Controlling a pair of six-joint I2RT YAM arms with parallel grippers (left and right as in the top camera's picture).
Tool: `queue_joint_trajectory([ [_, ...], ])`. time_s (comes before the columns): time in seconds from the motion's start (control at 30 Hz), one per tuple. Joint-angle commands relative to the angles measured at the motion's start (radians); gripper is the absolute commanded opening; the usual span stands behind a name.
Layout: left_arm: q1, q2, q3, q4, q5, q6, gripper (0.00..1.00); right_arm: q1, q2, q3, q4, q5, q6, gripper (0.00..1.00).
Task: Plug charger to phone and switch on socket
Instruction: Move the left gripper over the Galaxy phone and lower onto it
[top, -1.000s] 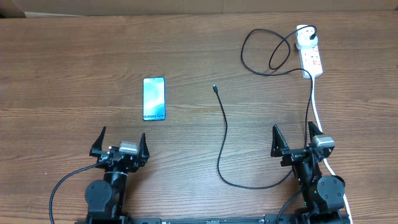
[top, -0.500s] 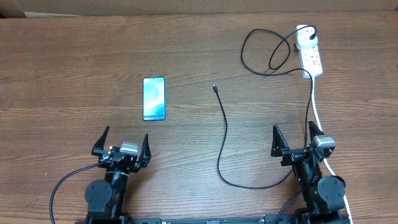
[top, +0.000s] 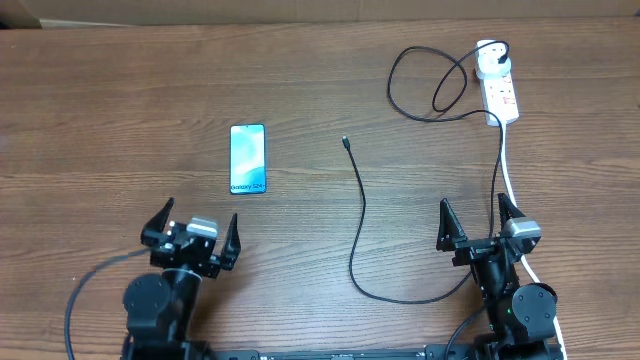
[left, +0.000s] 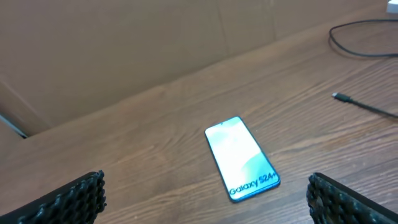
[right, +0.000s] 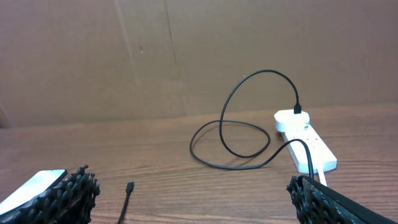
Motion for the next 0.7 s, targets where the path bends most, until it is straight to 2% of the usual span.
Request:
queue_joint_trajectory([
  [0.0,-0.002,0.107,0.094,-0.005,0.064,-0.014,1.0,-0.001,-0.012,0.043,-0.024,-0.002,-0.02,1.0],
  [0.17,-0.002,0.305,0.24,-0.065,0.079,-0.013,1.0,-0.001,-0.012,0.118,-0.122,-0.001,-0.032,1.0],
  [0.37,-0.002,0.53,0.469,-0.214,0.115,-0.013,1.0,-0.001,0.008,0.23,-0.253,0.002,-0.056,1.0],
  [0.67,-0.002,0.809,0.824,-0.52,0.157,-0.014,1.0,-0.001,0.243,0.515,-0.415,-0.052,-0.055,1.0],
])
